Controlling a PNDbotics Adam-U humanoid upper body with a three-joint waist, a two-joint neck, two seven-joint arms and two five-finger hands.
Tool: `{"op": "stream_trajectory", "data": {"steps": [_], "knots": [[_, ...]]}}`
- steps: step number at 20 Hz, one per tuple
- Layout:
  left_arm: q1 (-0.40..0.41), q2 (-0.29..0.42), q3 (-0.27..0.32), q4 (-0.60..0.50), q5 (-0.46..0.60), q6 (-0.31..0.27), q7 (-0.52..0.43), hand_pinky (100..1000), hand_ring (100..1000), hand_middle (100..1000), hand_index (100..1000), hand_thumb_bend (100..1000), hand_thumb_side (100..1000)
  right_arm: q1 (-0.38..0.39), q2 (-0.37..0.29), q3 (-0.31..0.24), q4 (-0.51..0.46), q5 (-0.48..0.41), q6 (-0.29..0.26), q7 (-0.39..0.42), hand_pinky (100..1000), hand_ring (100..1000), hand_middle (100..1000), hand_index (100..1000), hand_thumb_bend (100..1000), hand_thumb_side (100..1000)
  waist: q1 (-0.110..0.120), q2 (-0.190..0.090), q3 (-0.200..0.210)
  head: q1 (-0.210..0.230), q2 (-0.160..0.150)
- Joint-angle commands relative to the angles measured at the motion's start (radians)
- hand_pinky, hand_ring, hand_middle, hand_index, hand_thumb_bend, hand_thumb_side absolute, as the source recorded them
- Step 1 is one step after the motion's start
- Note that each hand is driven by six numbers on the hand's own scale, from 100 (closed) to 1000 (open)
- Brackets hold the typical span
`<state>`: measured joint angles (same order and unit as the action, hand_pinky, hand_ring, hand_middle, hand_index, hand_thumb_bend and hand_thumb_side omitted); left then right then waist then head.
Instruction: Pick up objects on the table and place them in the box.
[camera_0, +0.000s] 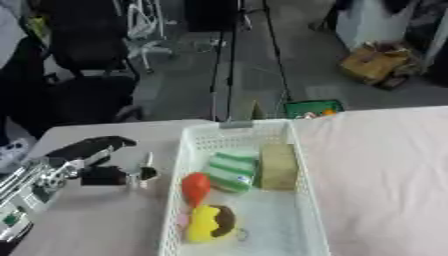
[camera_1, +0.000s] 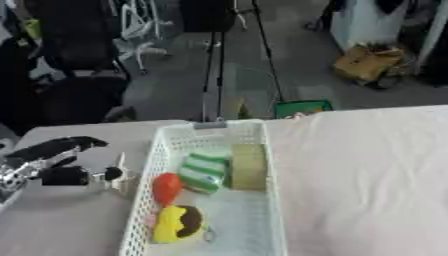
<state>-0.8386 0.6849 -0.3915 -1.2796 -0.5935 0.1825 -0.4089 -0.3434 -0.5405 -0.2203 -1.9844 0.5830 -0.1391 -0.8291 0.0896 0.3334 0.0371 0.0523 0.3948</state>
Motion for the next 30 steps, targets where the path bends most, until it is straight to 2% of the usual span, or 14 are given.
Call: {"op": "stream_trajectory", "data": {"steps": [1,14,15,20,25,30], "knots": [[-0.027,0.011,0.007,0.006,-0.01,0.007,-0.001,1000,1000,975,1000,774,956,-0.008,-0.012,-0.003,-0.016,-0.005,0.002,-0.001,836,906,836,816,100,1000,-0.004,-0.023,-0.002,0.004,-0.007],[-0.031,-0.028,0.03,0.108,-0.132,0.008,0.044,1000,1000,972,1000,774,941,-0.011,-0.011,-0.002,-0.016,-0.006,0.0,0.0,837,906,835,816,100,1000,-0.004,-0.019,-0.017,0.011,-0.014],[-0.032,-0.029,0.031,0.114,-0.148,0.013,0.049,1000,1000,975,1000,747,922,-0.01,-0.011,-0.002,-0.016,-0.006,0.0,0.0,837,906,835,816,100,1000,-0.004,-0.019,-0.016,0.011,-0.013],[-0.041,-0.052,0.018,0.123,-0.259,0.112,0.094,1000,1000,977,1000,692,904,-0.01,-0.009,-0.002,-0.016,-0.006,0.001,0.001,838,906,835,815,100,1000,-0.004,-0.019,-0.008,0.01,-0.011],[-0.038,-0.072,0.02,0.132,-0.265,0.161,0.101,1000,1000,970,1000,679,915,-0.006,-0.009,-0.005,-0.016,-0.005,0.003,-0.001,837,907,834,814,100,1000,-0.002,-0.021,-0.003,-0.009,-0.015],[0.019,-0.229,0.128,0.141,-0.192,0.24,0.115,1000,1000,960,1000,643,927,0.018,-0.011,-0.012,-0.016,0.0,0.013,-0.006,837,907,833,811,100,1000,0.011,-0.043,0.035,-0.054,-0.001]]}}
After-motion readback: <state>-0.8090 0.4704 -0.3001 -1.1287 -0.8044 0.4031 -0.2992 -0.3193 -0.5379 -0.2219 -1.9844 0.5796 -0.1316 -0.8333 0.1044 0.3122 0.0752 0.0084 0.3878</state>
